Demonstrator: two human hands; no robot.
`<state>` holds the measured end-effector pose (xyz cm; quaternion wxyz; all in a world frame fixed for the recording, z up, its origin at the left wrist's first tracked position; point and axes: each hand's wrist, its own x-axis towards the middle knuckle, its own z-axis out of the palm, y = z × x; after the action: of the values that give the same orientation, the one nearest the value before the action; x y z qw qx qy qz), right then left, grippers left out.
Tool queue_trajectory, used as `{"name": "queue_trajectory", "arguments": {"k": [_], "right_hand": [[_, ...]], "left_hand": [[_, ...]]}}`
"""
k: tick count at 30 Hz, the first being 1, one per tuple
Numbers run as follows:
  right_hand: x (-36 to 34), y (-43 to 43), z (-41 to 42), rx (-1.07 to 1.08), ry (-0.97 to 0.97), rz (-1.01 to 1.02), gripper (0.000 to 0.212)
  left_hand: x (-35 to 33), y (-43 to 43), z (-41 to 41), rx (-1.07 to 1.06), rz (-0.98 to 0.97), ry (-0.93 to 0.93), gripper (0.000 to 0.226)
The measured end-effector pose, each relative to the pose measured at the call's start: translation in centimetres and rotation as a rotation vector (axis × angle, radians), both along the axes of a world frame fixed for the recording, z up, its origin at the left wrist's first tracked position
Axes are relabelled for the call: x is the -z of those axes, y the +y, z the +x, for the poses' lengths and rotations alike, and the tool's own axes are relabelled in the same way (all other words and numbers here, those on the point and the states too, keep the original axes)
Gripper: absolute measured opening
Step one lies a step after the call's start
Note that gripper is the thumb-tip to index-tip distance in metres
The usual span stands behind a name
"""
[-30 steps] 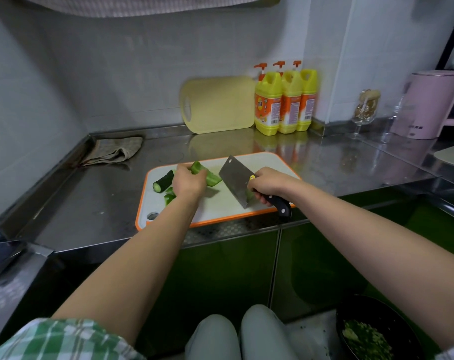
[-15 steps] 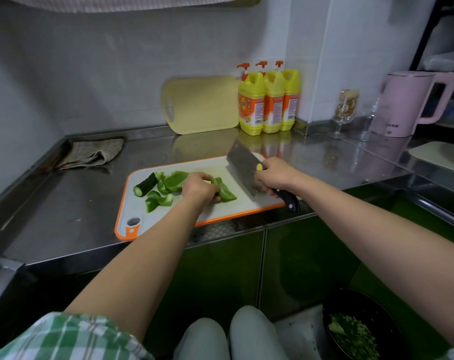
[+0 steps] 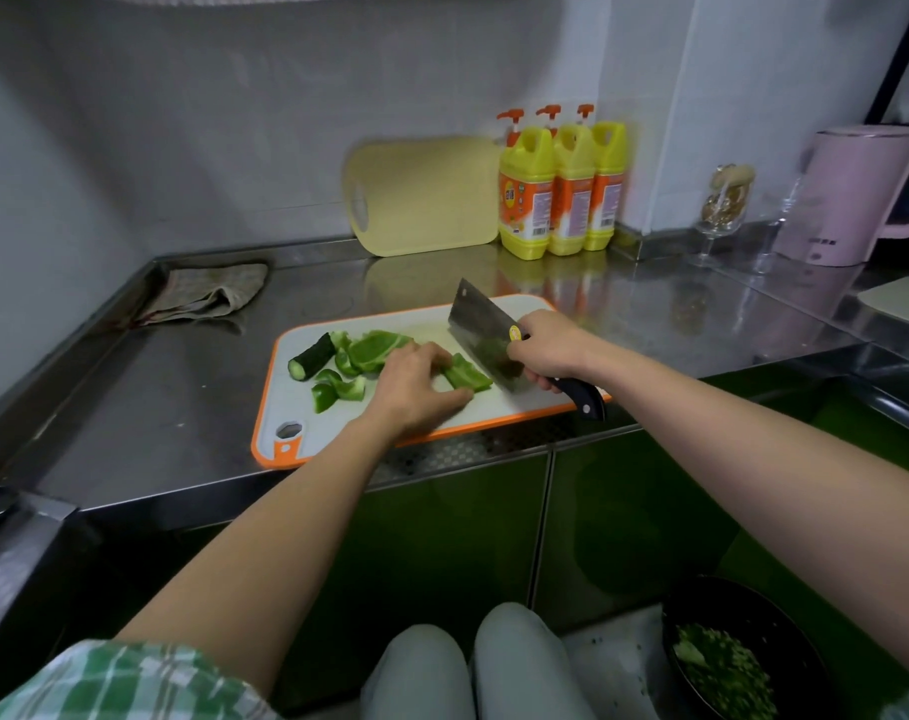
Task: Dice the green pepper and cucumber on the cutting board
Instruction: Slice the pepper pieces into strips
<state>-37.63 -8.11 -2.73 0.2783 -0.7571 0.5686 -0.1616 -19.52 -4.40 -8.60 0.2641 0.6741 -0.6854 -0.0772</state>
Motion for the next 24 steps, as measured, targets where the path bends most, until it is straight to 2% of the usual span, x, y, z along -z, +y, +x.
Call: {"name": "queue_trajectory", "arguments": {"k": [7, 13, 24], "right_hand": [[-1.3, 0.9, 0.1, -0.006, 0.078, -0.053, 0.018], [-1.6, 1.7, 0.3, -0.050, 0.229, -0.059, 0.015], [-1.0, 1.8, 0.4, -0.094, 0.301, -0.144, 0.021]], "left_hand": [[0.3, -1.0, -1.1, 0.052, -0.072, 0.039, 0.026], [0.6, -0.7, -1.2, 0.064, -0.114, 0.056, 0.023], [0.7, -0.8, -1.0, 0.028, -0.128, 0.043, 0.022]]}}
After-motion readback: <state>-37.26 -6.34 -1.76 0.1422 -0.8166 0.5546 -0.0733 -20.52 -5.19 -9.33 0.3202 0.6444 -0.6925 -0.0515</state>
